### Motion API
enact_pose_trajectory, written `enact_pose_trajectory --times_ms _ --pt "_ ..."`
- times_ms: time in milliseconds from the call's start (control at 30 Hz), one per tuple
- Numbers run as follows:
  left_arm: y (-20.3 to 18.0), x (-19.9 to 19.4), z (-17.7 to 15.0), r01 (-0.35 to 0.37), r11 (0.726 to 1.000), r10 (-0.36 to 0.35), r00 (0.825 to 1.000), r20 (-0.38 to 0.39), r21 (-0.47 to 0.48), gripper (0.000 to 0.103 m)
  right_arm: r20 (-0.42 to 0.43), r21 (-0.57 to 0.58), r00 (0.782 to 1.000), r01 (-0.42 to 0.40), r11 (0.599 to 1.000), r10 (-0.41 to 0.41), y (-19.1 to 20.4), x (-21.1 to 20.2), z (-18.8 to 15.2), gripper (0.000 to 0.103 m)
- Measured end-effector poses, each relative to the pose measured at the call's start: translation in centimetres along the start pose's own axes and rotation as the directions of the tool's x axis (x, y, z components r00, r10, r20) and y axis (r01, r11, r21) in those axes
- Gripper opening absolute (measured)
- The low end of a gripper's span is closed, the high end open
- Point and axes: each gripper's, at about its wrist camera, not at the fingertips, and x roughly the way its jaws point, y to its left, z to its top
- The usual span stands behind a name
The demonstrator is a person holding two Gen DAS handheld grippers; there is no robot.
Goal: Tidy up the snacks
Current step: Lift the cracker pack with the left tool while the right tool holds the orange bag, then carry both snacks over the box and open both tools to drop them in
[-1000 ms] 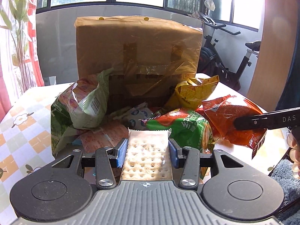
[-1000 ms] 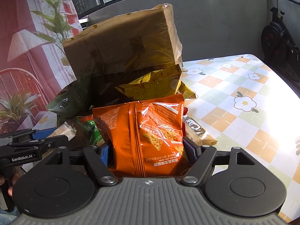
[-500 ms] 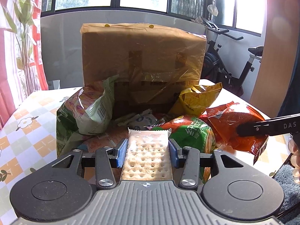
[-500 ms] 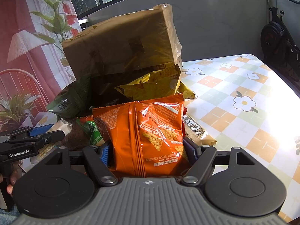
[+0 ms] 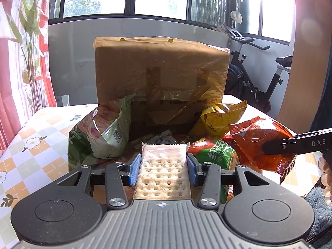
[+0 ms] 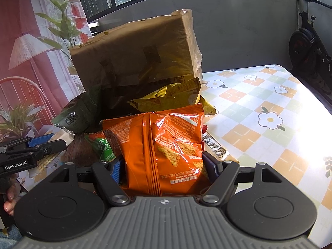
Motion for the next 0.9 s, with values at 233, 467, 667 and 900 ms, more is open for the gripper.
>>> enact_pose_trajectory --times_ms 233,467,667,900 --pt "0.5 -0.3 1.3 -0.005 1.000 0.005 0.999 0.034 -0.010 0.049 0.027 -0.019 1.000 0.004 1.000 -0.004 0.0 0.1 1.2 0.075" --pt "1.9 -0.7 4.7 0.008 0.999 -0.003 0.994 0.107 -0.042 0.049 0.066 -0.019 0.998 -0.004 1.000 0.006 -0.1 -0.2 3.6 0.075" --pt "2.7 -0.9 8.5 -0.017 0.999 0.022 0.987 0.157 -0.034 0.049 0.132 -0.066 0.991 -0.024 0.998 0.033 0.6 -0.6 7.8 0.075" --pt "3.3 -1.2 12.0 -0.058 0.998 0.061 0.980 0.191 -0.022 0.049 0.188 -0.131 0.980 -0.048 0.990 0.073 1.5 -0.8 12.7 0.075"
